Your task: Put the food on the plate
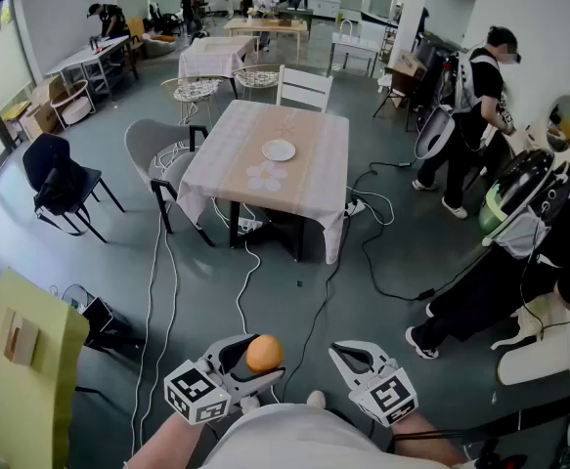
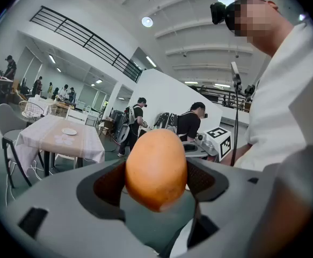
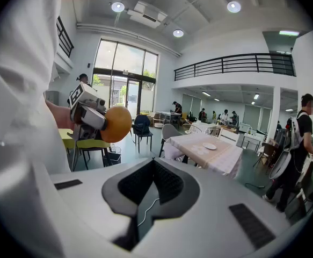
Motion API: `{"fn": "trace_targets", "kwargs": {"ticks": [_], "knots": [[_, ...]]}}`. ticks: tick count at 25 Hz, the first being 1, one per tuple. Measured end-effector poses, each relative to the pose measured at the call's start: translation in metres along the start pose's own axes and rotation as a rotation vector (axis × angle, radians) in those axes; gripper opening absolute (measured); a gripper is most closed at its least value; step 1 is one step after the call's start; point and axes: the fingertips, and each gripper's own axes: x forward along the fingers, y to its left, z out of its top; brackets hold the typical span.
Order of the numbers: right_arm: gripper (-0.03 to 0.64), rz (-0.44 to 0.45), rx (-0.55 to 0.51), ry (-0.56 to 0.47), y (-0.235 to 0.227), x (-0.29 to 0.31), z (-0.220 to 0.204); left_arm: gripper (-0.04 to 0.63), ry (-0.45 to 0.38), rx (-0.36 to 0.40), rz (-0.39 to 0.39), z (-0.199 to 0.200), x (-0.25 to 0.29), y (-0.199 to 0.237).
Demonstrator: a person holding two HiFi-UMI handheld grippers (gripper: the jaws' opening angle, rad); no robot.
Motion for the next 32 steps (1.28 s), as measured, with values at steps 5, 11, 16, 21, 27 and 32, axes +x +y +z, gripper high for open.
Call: {"fn": "trace_targets", "kwargs": {"ticks": [5,11,16,21,27,32], "knots": [[0.012,0.022,0.004,-0.001,-0.019,-0.017,-0.015,0.359,0.034,0.026,0.025,-0.001,0.034,-0.009],[0.012,0.056,0.012,-0.007,-0.048,-0.037,-0.035,0.359,0.052,0.024,0.058,-0.004,0.069,-0.022],[0.014,0.125,-0.018,0.01,-0.064,-0.047,-0.058,0.359,0.043,0.019,0.127,-0.007,0.088,-0.021],[0.015,0.104,-0.021,-0.025,-0.098,-0.035,-0.063,0.359,0.048,0.007,0.178,-0.002,0.102,-0.001],[0.107,0.079,0.014,-0.015,-0.137,0.009,-0.063,0.359,0.068,0.015,0.157,0.005,0.131,0.05],[0.107,0.016,0.034,0.031,-0.184,0.065,-0.031,0.359,0.07,0.019,0.098,0.038,0.152,0.137]]}}
